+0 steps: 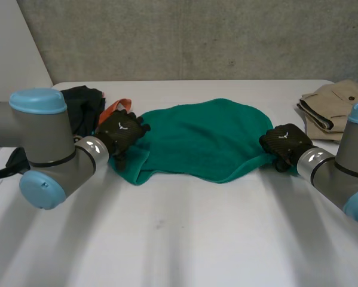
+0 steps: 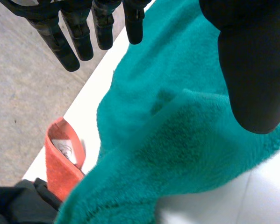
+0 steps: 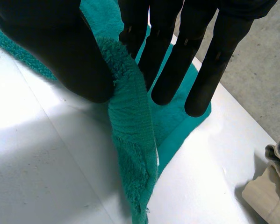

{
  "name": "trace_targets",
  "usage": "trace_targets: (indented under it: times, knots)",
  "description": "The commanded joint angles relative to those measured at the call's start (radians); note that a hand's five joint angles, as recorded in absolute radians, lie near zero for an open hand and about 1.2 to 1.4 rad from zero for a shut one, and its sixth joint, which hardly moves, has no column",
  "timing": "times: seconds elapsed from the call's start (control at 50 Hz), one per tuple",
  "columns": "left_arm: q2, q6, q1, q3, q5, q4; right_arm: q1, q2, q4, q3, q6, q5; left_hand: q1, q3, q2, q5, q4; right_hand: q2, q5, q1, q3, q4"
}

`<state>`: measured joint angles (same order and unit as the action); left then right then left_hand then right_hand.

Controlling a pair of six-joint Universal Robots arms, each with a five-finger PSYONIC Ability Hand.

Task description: Fold the laundry.

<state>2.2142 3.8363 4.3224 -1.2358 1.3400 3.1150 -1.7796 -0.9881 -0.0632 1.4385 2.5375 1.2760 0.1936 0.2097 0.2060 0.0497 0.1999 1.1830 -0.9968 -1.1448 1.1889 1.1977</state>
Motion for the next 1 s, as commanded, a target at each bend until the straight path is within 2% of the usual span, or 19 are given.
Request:
trace_targets:
  times: [0.02, 0.06, 0.08, 0.16, 0.4, 0.52, 0.62, 0.84, 0.92, 0.94, 0.98, 1.0]
  knots:
    - [-0.013, 0.058, -0.003, 0.039, -0.025, -0.059, -0.001, 0.000, 0.000, -0.003, 0.000, 0.002, -0.019, -0.035, -0.031, -0.050, -0.025, 0.213, -0.225, -0.251, 0.207, 0.199]
    - [-0.005, 0.072, -0.003, 0.064, -0.041, -0.082, -0.001, 0.000, 0.000, -0.001, 0.001, 0.002, -0.007, -0.023, -0.019, -0.038, -0.013, 0.213, -0.225, -0.251, 0.207, 0.199]
    - [0.010, 0.086, -0.003, 0.094, -0.057, -0.114, -0.001, 0.000, 0.000, -0.003, -0.002, 0.002, 0.098, 0.082, 0.086, 0.067, 0.092, 0.213, -0.225, -0.251, 0.207, 0.199]
    - [0.074, 0.123, -0.001, 0.188, -0.087, -0.211, -0.001, 0.002, 0.000, -0.001, -0.003, 0.002, 0.251, 0.235, 0.239, 0.221, 0.245, 0.213, -0.225, -0.251, 0.207, 0.199]
    - [0.281, 0.212, 0.014, 0.462, -0.130, -0.401, -0.001, 0.012, 0.000, 0.000, -0.011, 0.003, 0.363, 0.347, 0.351, 0.333, 0.357, 0.213, -0.225, -0.251, 0.207, 0.199]
    - [0.338, 0.240, 0.019, 0.529, -0.140, -0.435, -0.001, 0.020, 0.000, -0.001, -0.020, 0.011, 0.352, 0.336, 0.339, 0.321, 0.345, 0.213, -0.225, -0.251, 0.207, 0.199]
    - [0.355, 0.247, 0.022, 0.552, -0.125, -0.431, -0.003, 0.023, 0.000, -0.001, -0.029, 0.013, 0.187, 0.171, 0.175, 0.157, 0.181, 0.213, -0.225, -0.251, 0.207, 0.199]
    - [0.389, 0.296, 0.022, 0.565, -0.116, -0.432, -0.001, 0.028, 0.000, -0.003, -0.031, 0.013, 0.290, 0.274, 0.278, 0.259, 0.284, 0.213, -0.225, -0.251, 0.207, 0.199]
    - [0.397, 0.313, 0.022, 0.570, -0.110, -0.435, 0.000, 0.026, 0.000, -0.003, -0.029, 0.013, 0.463, 0.446, 0.450, 0.432, 0.456, 0.213, -0.225, -0.251, 0.207, 0.199]
    - [0.394, 0.310, 0.022, 0.570, -0.105, -0.434, 0.000, 0.026, 0.000, -0.004, -0.031, 0.013, 0.690, 0.674, 0.677, 0.659, 0.684, 0.213, -0.225, -0.251, 0.207, 0.199]
    - [0.380, 0.304, 0.022, 0.568, -0.095, -0.431, 0.000, 0.026, -0.001, -0.004, -0.031, 0.014, 0.943, 0.927, 0.931, 0.912, 0.937, 0.213, -0.225, -0.251, 0.207, 0.199]
    - [0.372, 0.298, 0.020, 0.565, -0.087, -0.428, 0.002, 0.026, 0.000, -0.004, -0.031, 0.016, 1.003, 0.987, 0.990, 0.972, 0.996, 0.213, -0.225, -0.251, 0.207, 0.199]
